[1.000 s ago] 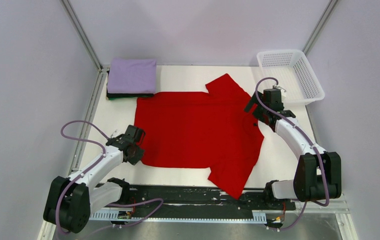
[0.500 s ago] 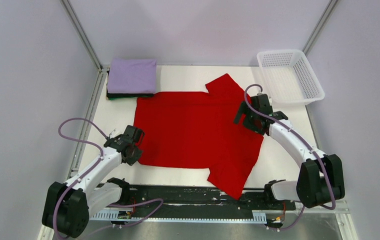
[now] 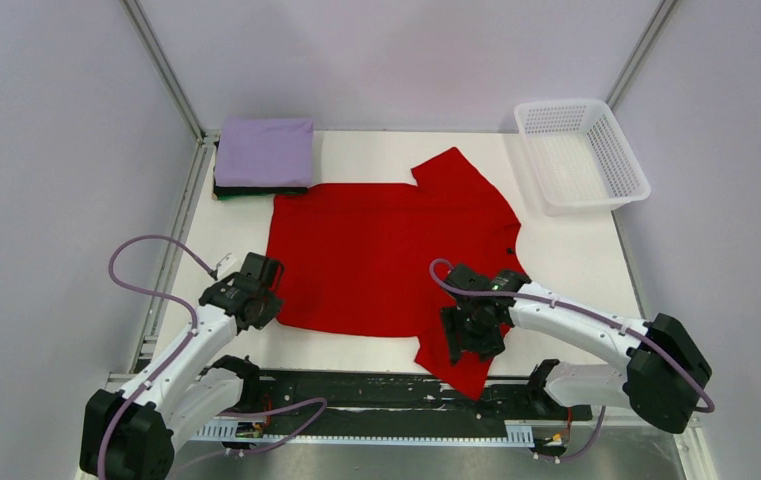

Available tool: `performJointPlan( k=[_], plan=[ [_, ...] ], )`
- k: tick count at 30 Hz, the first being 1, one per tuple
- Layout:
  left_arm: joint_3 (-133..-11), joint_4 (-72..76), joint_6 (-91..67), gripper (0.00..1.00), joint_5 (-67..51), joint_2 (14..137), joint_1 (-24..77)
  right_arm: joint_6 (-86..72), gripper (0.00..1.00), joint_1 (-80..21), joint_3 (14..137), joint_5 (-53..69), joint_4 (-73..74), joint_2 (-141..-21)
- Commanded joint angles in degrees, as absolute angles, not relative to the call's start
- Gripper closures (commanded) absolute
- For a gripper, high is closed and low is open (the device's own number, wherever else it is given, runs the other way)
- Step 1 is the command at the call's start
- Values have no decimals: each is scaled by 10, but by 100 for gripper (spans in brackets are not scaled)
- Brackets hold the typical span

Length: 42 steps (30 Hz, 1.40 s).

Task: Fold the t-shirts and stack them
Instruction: Grab the side of the flattened tshirt closest away from the robot with both arms, then fold the flattened tshirt in 1/3 of the way

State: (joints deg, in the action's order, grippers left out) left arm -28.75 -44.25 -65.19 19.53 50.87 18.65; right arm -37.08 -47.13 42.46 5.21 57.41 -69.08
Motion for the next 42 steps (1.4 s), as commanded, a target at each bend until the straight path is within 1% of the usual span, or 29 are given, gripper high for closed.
performJointPlan(
  k=[1,6,9,12,18,19,21,22,25,34,42],
  plan=[
    [-281,-431,-640,100,201,509,188,-397,40,-531,415,119,580,-703],
    [-280,-430,-635,100,202,507,188,-407,43,-567,409,125,571,-734],
    [-279,-428,-634,100,200,507,188,-420,44,-570,397,113,556,-764],
    [-275,-422,-634,100,196,507,188,-438,48,-571,394,88,539,-797],
    [-276,-427,-633,100,196,506,188,-454,51,-572,377,86,521,-838],
    [-275,-427,-635,100,196,505,188,-454,56,-573,375,83,521,-843],
    [-274,-426,-640,100,194,503,188,-453,71,-575,377,82,521,-849],
    [-273,-427,-641,100,192,502,188,-451,80,-576,378,85,521,-847],
    [-276,-444,-650,100,185,495,188,-434,99,-581,383,110,522,-830],
    [-298,-535,-690,100,207,443,188,-372,100,-608,405,215,554,-764],
    [-305,-612,-708,100,192,379,188,-374,100,-637,410,257,597,-725]
  ],
)
